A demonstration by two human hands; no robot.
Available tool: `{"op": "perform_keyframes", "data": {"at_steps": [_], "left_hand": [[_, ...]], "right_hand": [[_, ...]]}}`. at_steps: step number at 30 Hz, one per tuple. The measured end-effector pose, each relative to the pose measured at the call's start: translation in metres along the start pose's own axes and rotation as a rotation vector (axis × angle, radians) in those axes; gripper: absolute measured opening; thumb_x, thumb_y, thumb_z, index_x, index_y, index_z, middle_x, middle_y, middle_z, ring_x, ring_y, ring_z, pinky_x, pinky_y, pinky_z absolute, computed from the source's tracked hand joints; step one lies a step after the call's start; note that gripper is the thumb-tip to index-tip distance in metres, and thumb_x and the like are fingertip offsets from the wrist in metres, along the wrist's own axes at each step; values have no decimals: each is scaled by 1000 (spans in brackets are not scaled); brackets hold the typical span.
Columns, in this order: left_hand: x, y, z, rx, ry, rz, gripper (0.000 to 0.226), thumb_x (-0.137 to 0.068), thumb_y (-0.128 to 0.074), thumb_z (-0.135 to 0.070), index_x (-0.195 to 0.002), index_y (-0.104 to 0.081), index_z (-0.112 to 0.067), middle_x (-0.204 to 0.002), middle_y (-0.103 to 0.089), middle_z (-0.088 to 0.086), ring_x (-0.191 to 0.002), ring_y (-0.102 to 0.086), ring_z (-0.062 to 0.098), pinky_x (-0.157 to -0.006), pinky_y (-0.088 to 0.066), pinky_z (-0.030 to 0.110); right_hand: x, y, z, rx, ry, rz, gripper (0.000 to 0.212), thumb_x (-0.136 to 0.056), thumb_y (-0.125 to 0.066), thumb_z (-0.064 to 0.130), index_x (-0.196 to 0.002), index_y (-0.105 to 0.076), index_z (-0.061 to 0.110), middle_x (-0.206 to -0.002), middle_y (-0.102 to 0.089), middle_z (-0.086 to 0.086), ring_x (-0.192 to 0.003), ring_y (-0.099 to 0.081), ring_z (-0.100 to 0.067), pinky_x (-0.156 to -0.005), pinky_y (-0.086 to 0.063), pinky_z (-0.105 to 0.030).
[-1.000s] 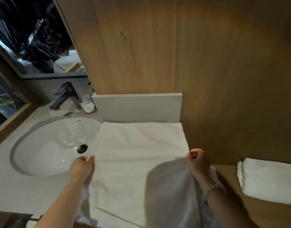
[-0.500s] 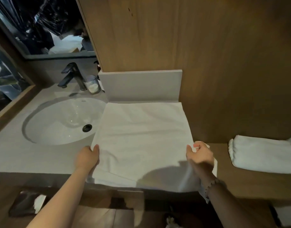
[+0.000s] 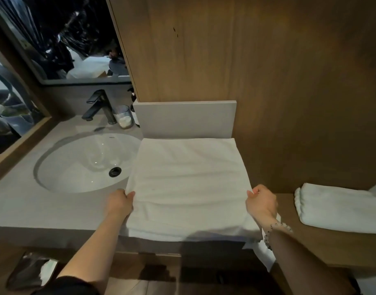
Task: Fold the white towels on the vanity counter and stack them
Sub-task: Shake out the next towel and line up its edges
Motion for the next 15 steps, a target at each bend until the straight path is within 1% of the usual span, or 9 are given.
{"op": "perform_keyframes", "data": {"at_steps": [2, 4, 6, 7, 10, 11, 13, 15], "left_hand": [[-1, -2, -2, 30, 3, -9, 35, -95, -49, -33, -90, -58, 1, -89, -68, 21, -86, -63, 36, -78, -51, 40], [2, -2, -3, 79, 12, 0, 36, -95, -48, -34, -88, -57, 0, -88, -66, 19, -89, -61, 36, -78, -48, 38], [6, 0, 1, 148, 41, 30, 39, -94, -48, -36, -78, -57, -2, -81, -65, 17, -87, -60, 36, -77, -44, 37], [7, 2, 5, 181, 55, 42, 42, -93, -49, -38, -70, -56, -4, -76, -64, 15, -85, -61, 36, -76, -43, 37], [17, 7, 13, 200, 93, 88, 47, -91, -52, -39, -57, -51, -7, -62, -57, 11, -70, -57, 32, -71, -42, 36], [22, 8, 16, 186, 98, 98, 48, -91, -52, -38, -54, -48, -8, -60, -54, 10, -65, -54, 29, -67, -40, 34], [30, 8, 20, 139, 94, 105, 50, -91, -52, -36, -50, -41, -9, -55, -48, 8, -58, -48, 25, -59, -35, 31], [35, 8, 23, 76, 71, 84, 52, -92, -51, -34, -48, -36, -12, -51, -41, 7, -52, -43, 23, -54, -32, 30]], "right_hand": [[-3, -1, 0, -21, 15, 6, 13, -94, -51, 20, -92, -56, 9, -92, -59, -10, -81, -48, -24, -70, -38, -29], [-3, 1, -3, -28, 8, 26, 15, -94, -52, 24, -98, -58, 11, -99, -62, -11, -87, -53, -24, -74, -40, -29], [0, 1, -9, -53, -1, 69, 22, -92, -53, 30, -103, -59, 12, -101, -62, -8, -96, -57, -27, -80, -43, -31], [4, 2, -11, -51, -3, 94, 24, -92, -54, 35, -101, -59, 13, -99, -61, -6, -97, -57, -27, -80, -43, -31], [18, 3, -22, -9, -37, 116, 30, -89, -52, 46, -87, -51, 16, -89, -54, -3, -88, -53, -23, -74, -40, -29], [24, 3, -24, -7, -48, 116, 31, -89, -53, 47, -86, -50, 16, -89, -54, -4, -87, -51, -23, -74, -39, -28], [35, 4, -27, -21, -60, 103, 32, -89, -55, 43, -96, -57, 12, -98, -58, -7, -95, -54, -26, -76, -38, -28], [43, 8, -26, -36, -34, 75, 31, -91, -57, 35, -109, -60, 9, -108, -61, -10, -104, -55, -29, -77, -37, -27]]}}
Point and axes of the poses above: each hand's wrist, its own x-axis away from the middle knuckle, its own y-axis out of the back of the hand, z = x × y, the point moved 1 cm from there along -x, towards the middle knuckle
